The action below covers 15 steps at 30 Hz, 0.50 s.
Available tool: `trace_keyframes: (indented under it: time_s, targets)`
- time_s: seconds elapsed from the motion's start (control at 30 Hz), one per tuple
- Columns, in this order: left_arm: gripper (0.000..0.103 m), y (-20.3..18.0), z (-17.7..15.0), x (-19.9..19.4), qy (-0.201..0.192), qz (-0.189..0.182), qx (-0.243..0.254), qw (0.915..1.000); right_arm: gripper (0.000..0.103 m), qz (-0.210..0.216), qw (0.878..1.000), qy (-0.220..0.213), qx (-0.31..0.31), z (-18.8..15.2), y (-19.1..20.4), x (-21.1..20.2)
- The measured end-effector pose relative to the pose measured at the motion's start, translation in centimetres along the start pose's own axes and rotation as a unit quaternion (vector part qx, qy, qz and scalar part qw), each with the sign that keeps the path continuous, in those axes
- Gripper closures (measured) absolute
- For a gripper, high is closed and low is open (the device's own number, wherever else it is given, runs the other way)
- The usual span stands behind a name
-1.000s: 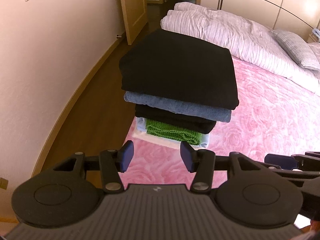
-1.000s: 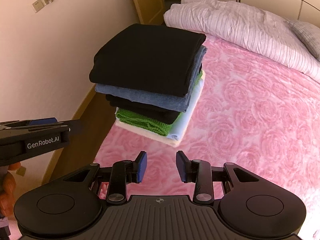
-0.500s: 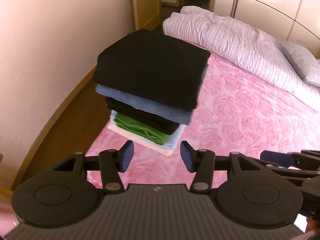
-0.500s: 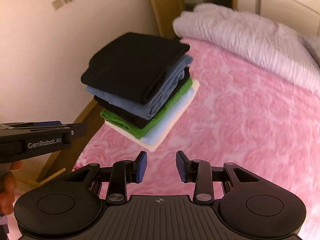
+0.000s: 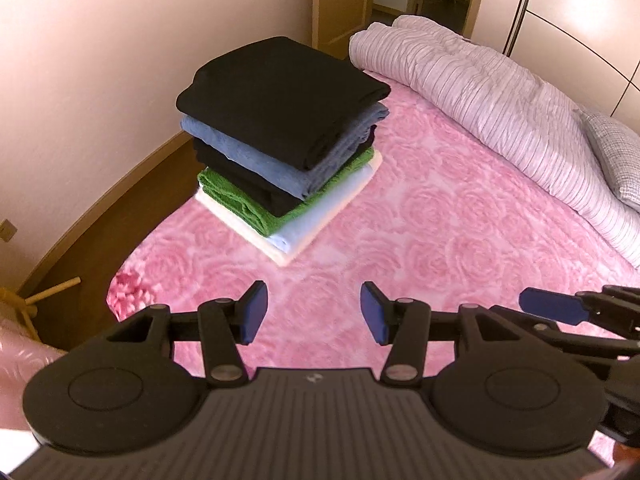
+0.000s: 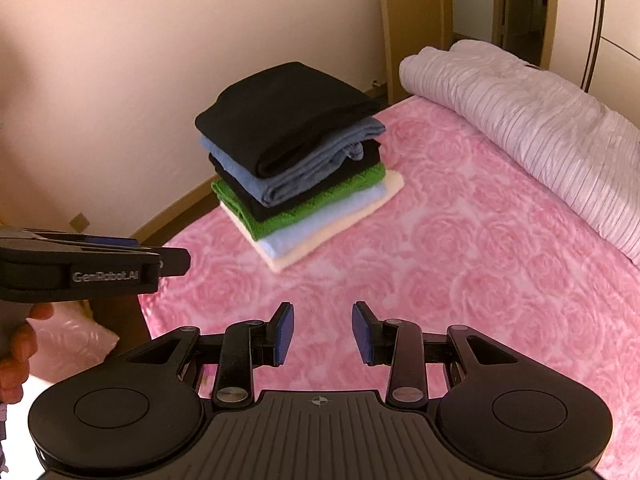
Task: Fold clothes
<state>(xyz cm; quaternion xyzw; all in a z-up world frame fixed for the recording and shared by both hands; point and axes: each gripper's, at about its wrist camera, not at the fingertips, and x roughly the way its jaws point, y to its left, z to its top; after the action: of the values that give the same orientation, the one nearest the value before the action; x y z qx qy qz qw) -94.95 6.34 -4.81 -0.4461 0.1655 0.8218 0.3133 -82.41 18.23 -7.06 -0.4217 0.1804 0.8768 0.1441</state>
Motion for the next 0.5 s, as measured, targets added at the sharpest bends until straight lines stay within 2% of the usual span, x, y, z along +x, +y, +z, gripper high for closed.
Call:
trace_keyframes:
  time_s: [0.23, 0.5]
  targets:
    - [0.056, -2.1, -1.2, -1.6, -0.012, 0.01, -0.017, 0.9997, 0.067, 0.008, 1.0, 0.002, -0.011, -0.5, -2.5, -1.1]
    - [0.056, -2.9, -1.5, -1.8, -0.012, 0.017, -0.037, 0.9991, 0.067, 0.006, 1.0, 0.013, -0.026, 0.6, -4.4, -0.8]
